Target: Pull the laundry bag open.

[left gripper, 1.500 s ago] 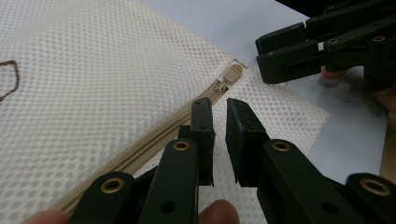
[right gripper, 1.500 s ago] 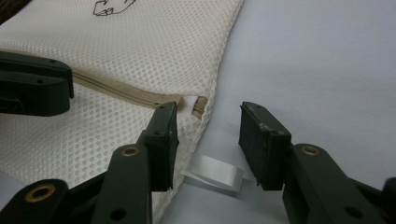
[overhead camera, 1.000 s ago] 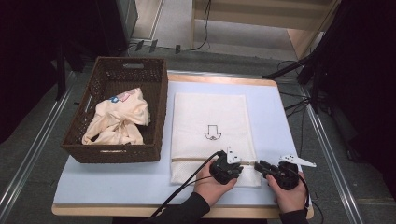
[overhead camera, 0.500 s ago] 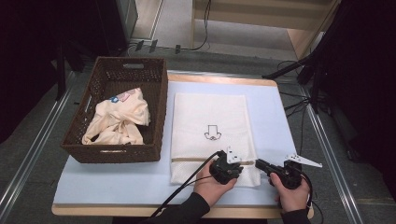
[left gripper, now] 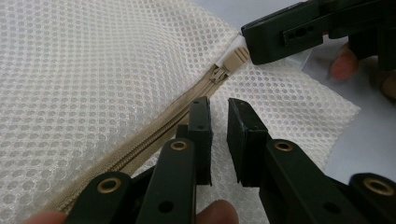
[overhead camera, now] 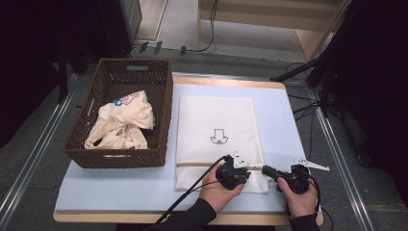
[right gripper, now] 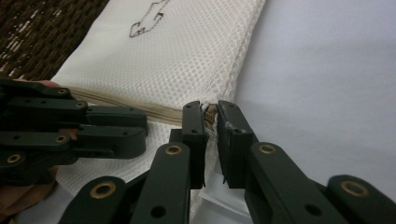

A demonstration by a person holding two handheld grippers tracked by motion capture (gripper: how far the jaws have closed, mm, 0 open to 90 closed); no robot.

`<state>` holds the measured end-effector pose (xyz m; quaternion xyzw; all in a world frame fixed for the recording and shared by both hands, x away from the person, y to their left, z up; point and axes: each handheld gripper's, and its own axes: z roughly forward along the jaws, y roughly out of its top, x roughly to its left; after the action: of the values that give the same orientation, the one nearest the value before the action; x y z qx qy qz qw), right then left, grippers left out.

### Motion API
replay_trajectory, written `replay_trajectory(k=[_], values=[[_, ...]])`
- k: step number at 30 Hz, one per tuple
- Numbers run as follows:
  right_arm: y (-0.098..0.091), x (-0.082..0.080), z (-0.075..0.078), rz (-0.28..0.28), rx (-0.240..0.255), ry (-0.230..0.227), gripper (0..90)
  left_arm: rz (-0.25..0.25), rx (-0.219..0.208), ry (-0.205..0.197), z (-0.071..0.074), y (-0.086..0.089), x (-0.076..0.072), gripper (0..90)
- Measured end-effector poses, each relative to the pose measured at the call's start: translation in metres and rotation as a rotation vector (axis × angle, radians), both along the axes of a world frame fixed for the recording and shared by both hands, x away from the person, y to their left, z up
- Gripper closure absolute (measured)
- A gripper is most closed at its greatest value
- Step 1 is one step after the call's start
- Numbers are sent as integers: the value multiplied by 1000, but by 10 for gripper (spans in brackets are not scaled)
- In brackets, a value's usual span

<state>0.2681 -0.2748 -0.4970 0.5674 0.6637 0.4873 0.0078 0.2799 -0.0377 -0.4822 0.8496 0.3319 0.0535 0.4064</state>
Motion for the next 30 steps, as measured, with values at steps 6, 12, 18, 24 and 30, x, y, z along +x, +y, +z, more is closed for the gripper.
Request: replay_trajectory(k=[6, 12, 18, 24, 30], values=[[6, -5, 12, 48, -6, -103, 849, 2, -37, 37, 0, 2, 3, 758], [11, -9, 18, 69, -17, -169, 851, 7, -47, 49, 2, -1, 6, 735], [12, -11, 18, 68, -31, -185, 851, 11, -68, 59, 2, -1, 8, 741], [14, -12, 19, 76, -58, -207, 850, 27, -112, 87, 4, 1, 12, 765], [17, -15, 21, 76, -92, -223, 850, 34, -132, 113, 6, 3, 14, 813]])
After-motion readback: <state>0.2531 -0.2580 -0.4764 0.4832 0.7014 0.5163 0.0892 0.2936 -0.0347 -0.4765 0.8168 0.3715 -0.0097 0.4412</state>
